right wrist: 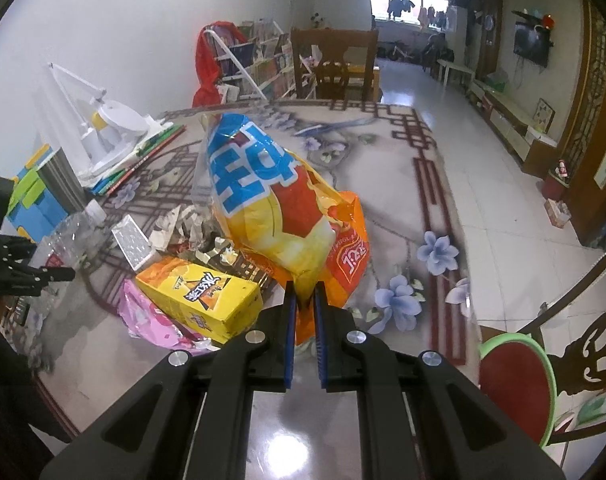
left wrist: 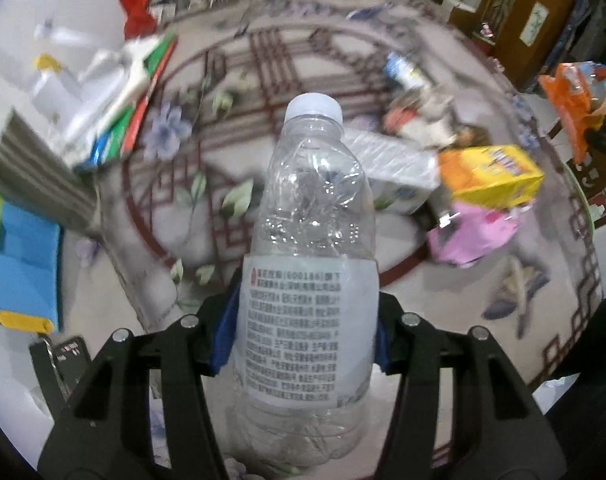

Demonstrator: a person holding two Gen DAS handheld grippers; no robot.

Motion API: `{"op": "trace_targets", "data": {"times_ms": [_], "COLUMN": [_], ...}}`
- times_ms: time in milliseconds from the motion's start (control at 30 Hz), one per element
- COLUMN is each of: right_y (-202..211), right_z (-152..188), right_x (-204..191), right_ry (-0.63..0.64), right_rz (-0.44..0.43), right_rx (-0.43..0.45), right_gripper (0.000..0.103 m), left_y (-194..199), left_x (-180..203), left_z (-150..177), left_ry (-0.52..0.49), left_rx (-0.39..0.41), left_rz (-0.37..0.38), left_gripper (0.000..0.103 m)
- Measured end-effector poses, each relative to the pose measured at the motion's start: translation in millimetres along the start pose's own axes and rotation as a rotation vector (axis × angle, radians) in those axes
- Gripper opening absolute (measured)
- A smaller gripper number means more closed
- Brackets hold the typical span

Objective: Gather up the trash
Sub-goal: 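Carry the chip bag and plastic bottle over the red bin and open both tools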

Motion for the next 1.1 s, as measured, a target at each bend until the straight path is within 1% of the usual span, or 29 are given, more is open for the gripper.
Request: {"op": "trace_targets", "data": {"times_ms": [100, 200, 400, 733, 1100], "right_y": [15, 28, 50, 78, 88], "right_z": [1, 2, 15, 48, 91], "right_x": [6, 15, 41, 98, 184], "right_ry": [-0.009, -0.026, -0.066, -0.167, -0.358], "right_rz": [0.006, 0.011, 0.031, 0.071, 0.087], "right_rx": [0.022, 0.04, 0.058, 0.076, 0.084], "right_gripper": [0.008, 0.008, 0.008, 0.008, 0.008], "left_y": [22, 40, 55, 62, 55], "left_x": [18, 47, 103, 195, 302], "left_z": [-9, -23, -45, -69, -93], "left_ry": [-0.032, -0.077, -0.16, -0.278, -0.39], "left_rx": [0.045, 0.085, 0.131, 0.148, 0.136], "left_rz": [0.015, 0.036, 0.073, 0.152, 0.267], "left_gripper": [0.051, 0.051, 0.051, 0.052, 0.052]}}
Point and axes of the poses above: each gripper's, at about its wrist camera, not at the fingertips, and y roughly against the way its jaws point, x to its right, z to its underside, the point moved 8 cm from there along -y, roughly the way its jaws point, and after that the axes turned 12 degrees about -x, right-handed, at the moved point
